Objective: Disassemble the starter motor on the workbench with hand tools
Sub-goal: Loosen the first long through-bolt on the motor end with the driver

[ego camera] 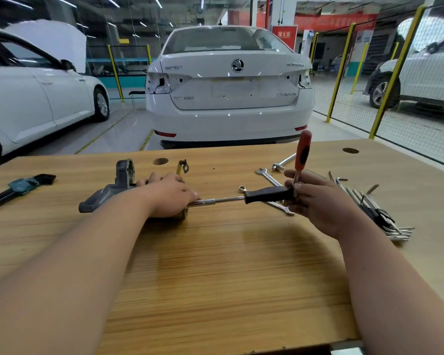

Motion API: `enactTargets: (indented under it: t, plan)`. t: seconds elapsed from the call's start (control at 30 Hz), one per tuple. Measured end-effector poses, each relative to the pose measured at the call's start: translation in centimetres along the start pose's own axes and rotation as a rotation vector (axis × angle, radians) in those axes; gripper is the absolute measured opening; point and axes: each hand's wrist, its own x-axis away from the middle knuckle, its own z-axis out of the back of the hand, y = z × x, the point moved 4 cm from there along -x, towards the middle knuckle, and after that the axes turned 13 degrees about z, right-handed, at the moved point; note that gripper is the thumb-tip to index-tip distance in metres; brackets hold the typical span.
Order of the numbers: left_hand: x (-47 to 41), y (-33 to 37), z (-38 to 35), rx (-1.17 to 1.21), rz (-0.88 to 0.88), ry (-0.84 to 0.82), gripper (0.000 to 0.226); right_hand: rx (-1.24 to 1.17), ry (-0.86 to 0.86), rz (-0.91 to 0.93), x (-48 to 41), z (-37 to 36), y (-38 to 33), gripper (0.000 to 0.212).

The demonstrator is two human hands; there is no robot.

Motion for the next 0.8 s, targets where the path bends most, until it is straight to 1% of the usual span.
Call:
enactTargets:
  t: [0.07, 0.17, 0.27, 0.33, 0.37, 0.43, 0.53, 0.7, 0.8]
  plan:
    - [-0.4, 0.3, 0.6, -0.071, -0.023, 0.005, 0.04, 0.007, -0.016, -0.005, -0.2, 0.3, 0.3, 0.044]
    - [-1.1, 0.4, 1.0, -0.064, -0.05, -0.03, 0.038, 0.023, -0.037, -0.048, -0.5, 0.6, 1.0, 0.04]
    - [-1.5, 0.5, 1.0, -0.008, -0.071, -0.099, 0.036, 0.059, -0.03, -0.104, -0.7, 0.8, 1.4, 0.025]
    - [-1.5, 0.6, 1.0, 0.02, -0.091, -0.15, 0.033, 0.03, 0.016, -0.09, -0.7, 0.7, 1.4, 0.014]
    - [-1.4, 0.6, 1.0, 0.026, -0.105, -0.174, 0.032, 0.012, 0.045, -0.073, -0.7, 0.6, 1.4, 0.014]
    - [-1.3, 0.7, 0.9, 0.048, -0.122, -0.209, 0.029, 0.033, 0.105, -0.048, -0.7, 0.4, 1.6, 0.021]
    - [-1.3, 0.7, 1.0, 0.098, -0.137, -0.212, 0.022, 0.174, 0.144, -0.031, -0.7, 0.2, 1.9, 0.026]
    - [-1.3, 0.6, 0.8, 0.152, -0.129, -0.205, 0.011, 0.195, 0.155, 0.03, -0.9, 0.2, 1.9, 0.011]
    - [-1.3, 0.6, 0.8, 0.189, -0.108, -0.187, 0.012, 0.194, 0.15, 0.012, -1.1, 0.3, 2.2, 0.01]
